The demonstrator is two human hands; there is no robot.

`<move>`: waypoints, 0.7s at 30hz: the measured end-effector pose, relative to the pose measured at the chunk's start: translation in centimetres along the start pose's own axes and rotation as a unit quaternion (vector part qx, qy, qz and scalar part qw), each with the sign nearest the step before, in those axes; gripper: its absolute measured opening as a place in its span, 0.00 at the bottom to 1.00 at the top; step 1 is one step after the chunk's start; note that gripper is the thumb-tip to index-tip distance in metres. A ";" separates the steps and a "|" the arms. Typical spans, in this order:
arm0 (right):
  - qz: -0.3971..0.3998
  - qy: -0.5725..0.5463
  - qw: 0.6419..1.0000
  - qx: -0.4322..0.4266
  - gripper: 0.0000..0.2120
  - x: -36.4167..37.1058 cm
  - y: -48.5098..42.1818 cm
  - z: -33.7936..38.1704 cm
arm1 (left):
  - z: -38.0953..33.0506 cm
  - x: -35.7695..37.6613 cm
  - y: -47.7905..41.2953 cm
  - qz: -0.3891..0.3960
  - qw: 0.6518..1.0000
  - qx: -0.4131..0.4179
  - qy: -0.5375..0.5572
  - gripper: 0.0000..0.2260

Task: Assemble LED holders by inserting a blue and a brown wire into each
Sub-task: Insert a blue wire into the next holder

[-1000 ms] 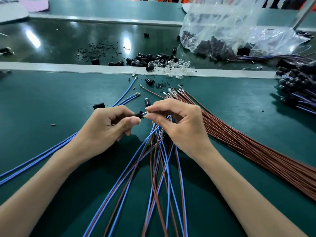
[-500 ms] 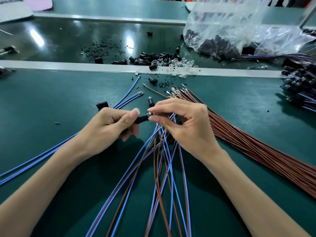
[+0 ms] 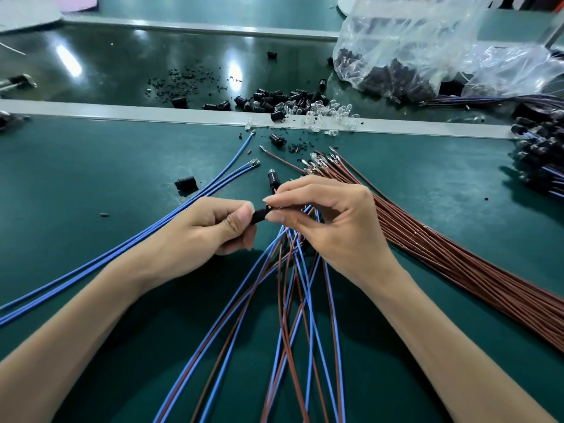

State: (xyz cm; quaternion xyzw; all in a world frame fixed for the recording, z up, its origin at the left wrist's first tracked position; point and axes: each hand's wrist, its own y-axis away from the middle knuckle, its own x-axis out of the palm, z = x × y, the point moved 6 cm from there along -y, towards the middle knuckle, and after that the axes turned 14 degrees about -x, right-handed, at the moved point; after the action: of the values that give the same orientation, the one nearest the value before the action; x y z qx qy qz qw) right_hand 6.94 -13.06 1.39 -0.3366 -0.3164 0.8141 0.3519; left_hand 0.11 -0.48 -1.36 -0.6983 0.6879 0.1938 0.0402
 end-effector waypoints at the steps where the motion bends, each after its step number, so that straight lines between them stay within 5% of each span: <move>1: 0.011 -0.002 1.000 -0.003 0.09 0.0 -0.1 0.0 | -0.1 0.0 0.0 0.001 1.000 -0.001 0.007 0.18; 5: 0.087 0.069 0.992 -0.051 0.16 1.1 -0.1 0.7 | -0.4 0.5 -0.1 0.037 0.999 0.005 0.025 0.19; 10: 0.129 0.115 0.982 -0.079 0.08 1.5 0.1 0.7 | -0.3 0.8 0.2 0.098 0.995 0.001 0.013 0.19; 21: 0.097 0.054 0.993 0.034 0.06 0.3 0.4 -0.1 | 0.0 0.4 0.0 0.035 0.998 0.012 -0.041 0.16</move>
State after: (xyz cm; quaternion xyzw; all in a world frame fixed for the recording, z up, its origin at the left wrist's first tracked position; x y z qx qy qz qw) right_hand 6.75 -13.03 0.99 -0.3969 -0.2349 0.8354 0.2990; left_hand 0.09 -0.89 -1.48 -0.6648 0.7121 0.2148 0.0698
